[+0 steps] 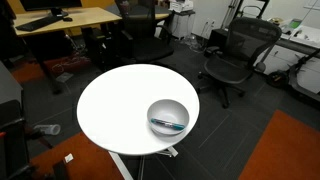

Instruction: Take the marker from the bowl and put it on the table

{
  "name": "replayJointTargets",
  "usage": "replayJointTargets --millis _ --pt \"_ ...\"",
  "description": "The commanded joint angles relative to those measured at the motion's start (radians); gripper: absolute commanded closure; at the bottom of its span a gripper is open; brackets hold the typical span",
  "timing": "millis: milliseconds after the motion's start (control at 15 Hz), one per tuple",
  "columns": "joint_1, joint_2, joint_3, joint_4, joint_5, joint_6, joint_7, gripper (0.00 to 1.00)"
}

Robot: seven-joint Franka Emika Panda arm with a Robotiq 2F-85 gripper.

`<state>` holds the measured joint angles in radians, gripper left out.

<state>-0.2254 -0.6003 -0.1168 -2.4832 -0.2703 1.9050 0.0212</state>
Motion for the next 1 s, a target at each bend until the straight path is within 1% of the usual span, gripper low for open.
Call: replayJointTargets --millis 0,400,533,733,933 --pt "0.008 0.000 -0.006 0.002 -0.003 -0.003 0.003 0.00" --pt "0.008 0.000 -0.006 0.002 -0.003 -0.003 0.003 0.00" --pt "0.012 0.019 -0.010 0.014 0.001 0.010 -0.002 0.00" --pt "0.013 0.040 -0.011 0.031 0.012 0.038 0.014 0.00" --pt "0.011 0.085 -0.017 0.059 0.031 0.095 0.034 0.00"
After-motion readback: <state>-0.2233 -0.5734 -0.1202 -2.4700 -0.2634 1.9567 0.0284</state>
